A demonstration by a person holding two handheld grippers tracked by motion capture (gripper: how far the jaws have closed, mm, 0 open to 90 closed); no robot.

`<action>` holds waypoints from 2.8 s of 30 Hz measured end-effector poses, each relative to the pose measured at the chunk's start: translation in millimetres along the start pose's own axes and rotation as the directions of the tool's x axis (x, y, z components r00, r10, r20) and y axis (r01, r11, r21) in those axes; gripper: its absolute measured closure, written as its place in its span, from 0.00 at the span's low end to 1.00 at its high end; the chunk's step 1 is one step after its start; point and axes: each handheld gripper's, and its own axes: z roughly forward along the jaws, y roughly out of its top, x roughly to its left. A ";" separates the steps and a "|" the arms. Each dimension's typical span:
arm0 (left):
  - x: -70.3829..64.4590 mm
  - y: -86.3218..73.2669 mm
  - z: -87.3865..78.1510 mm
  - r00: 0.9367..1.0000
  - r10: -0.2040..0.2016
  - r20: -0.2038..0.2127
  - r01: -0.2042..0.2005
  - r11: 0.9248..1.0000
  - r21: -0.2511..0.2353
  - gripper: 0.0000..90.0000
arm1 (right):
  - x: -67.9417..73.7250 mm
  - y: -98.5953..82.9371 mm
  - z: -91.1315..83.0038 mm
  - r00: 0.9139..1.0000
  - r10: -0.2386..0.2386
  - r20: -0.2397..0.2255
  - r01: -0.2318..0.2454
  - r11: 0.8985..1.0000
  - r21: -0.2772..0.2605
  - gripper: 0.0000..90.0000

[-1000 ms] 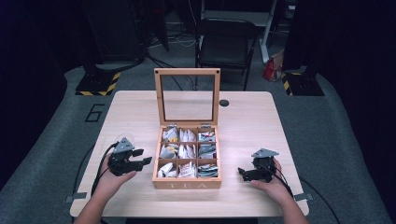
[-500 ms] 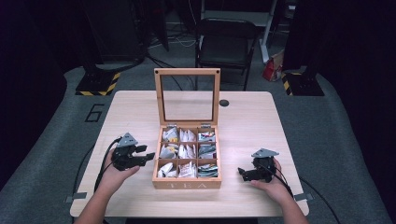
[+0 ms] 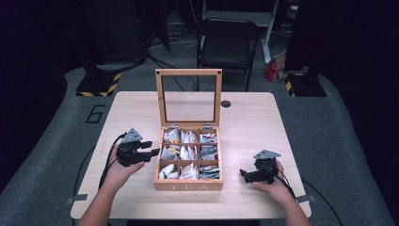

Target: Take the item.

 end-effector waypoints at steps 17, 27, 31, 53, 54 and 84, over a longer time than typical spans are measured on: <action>-8.3 -6.3 9.7 1.000 0.014 0.027 -0.014 1.000 0.004 0.60 | -0.3 0.0 0.0 1.000 -0.004 -0.001 0.004 1.000 0.000 0.00; -14.2 -5.1 17.3 0.997 0.025 0.071 -0.026 0.999 0.019 0.67 | 0.0 0.0 0.0 1.000 0.000 0.000 0.000 1.000 0.000 0.00; -17.4 -6.2 21.7 0.996 0.015 0.090 -0.017 0.999 0.027 0.71 | -0.1 0.0 0.0 1.000 -0.001 0.000 0.001 1.000 0.000 0.00; -24.3 0.3 20.2 0.993 0.053 0.109 -0.050 0.998 -0.025 0.99 | 0.0 0.0 0.0 1.000 0.000 0.000 0.000 1.000 0.000 0.00; -24.1 0.8 18.6 0.992 0.054 0.111 -0.051 0.998 -0.026 0.99 | 0.0 0.0 0.0 1.000 0.000 0.000 0.000 1.000 0.000 0.00; -27.9 32.1 -41.2 0.996 0.078 0.047 -0.070 0.986 -0.154 0.99 | 0.0 0.0 0.0 1.000 0.000 0.000 0.000 1.000 0.000 0.00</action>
